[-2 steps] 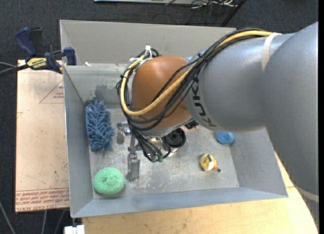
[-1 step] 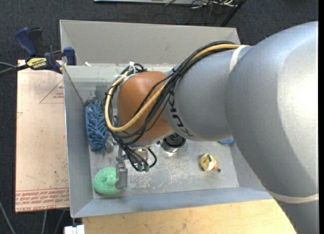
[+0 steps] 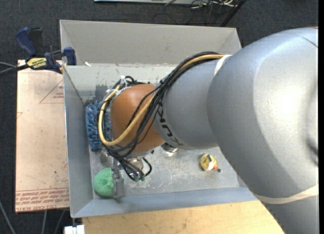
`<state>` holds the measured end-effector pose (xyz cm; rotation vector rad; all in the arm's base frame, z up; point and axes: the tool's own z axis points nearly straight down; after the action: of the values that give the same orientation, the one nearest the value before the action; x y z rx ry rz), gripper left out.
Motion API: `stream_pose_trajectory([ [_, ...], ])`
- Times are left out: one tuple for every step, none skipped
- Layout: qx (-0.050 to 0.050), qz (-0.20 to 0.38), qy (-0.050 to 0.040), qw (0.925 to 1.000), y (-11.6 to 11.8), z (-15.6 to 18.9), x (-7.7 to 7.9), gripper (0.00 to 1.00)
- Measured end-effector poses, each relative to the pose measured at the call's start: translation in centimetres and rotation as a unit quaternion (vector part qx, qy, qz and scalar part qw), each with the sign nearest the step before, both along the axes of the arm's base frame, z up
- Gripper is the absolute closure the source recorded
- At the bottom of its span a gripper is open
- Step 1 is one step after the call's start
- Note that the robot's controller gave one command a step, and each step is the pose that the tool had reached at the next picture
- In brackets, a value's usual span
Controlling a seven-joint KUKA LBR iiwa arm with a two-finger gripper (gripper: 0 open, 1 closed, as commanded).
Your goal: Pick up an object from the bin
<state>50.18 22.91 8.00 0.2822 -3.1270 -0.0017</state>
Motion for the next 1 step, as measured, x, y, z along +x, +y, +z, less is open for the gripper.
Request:
stream_pose_trajectory([
  [0.001, 0.087, 0.0001, 0.9962, 1.15, -0.83, 0.92, 1.00],
])
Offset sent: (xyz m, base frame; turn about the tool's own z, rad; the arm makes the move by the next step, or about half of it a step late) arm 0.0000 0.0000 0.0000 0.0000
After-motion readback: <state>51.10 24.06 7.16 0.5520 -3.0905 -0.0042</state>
